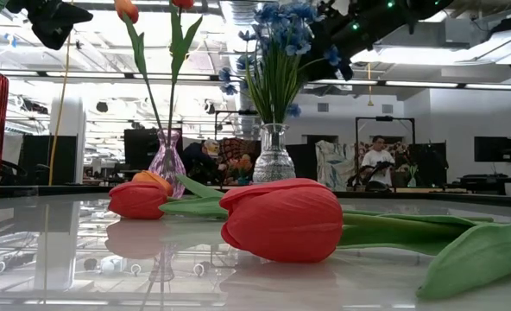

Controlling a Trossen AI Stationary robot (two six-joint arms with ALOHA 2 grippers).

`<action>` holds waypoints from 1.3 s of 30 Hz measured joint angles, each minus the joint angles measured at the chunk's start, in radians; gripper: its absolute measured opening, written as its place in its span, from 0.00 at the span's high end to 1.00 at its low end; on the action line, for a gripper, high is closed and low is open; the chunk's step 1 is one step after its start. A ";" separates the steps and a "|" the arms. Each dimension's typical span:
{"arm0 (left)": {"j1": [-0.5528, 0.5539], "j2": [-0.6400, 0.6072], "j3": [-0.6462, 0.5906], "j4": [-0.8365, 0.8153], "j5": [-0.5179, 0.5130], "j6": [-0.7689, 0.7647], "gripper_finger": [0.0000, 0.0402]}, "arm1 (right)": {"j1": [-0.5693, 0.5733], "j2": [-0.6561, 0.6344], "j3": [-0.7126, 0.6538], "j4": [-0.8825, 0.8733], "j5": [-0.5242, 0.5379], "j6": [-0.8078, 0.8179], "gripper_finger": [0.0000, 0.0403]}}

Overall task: Sort flowers into vase by color
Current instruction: Put the blue flowers into the transparent vase

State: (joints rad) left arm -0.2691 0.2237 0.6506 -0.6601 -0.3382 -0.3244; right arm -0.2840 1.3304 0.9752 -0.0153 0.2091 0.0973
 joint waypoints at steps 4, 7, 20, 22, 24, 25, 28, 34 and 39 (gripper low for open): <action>0.000 0.000 0.000 0.000 0.000 -0.001 0.58 | -0.012 0.000 0.000 -0.049 0.002 0.000 0.50; 0.000 0.000 0.000 0.000 0.000 -0.001 0.58 | -0.030 0.000 0.000 -0.104 0.002 0.020 0.50; 0.000 0.000 0.000 0.000 -0.001 -0.001 0.58 | -0.064 0.000 0.000 -0.152 -0.005 0.086 0.50; 0.000 0.000 0.000 0.000 -0.001 -0.001 0.58 | -0.063 0.000 0.000 -0.147 -0.005 0.087 0.50; 0.000 0.000 0.000 0.000 -0.001 -0.001 0.58 | -0.063 0.000 0.000 -0.125 -0.021 0.087 0.50; 0.000 0.000 0.000 0.000 -0.001 -0.001 0.58 | -0.063 0.000 0.000 -0.103 -0.039 0.088 0.50; 0.000 0.000 0.000 0.000 -0.001 -0.001 0.58 | -0.063 0.000 0.000 -0.030 -0.103 0.089 0.50; 0.000 0.000 0.000 0.037 -0.008 0.009 0.58 | -0.055 0.000 0.000 -0.002 -0.118 0.062 0.50; 0.000 0.033 0.001 0.175 -0.054 0.069 0.58 | -0.048 0.000 0.000 -0.004 -0.118 0.046 0.50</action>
State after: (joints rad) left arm -0.2687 0.2567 0.6514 -0.4852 -0.3920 -0.2555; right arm -0.3319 1.3308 0.9752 -0.0190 0.0910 0.1428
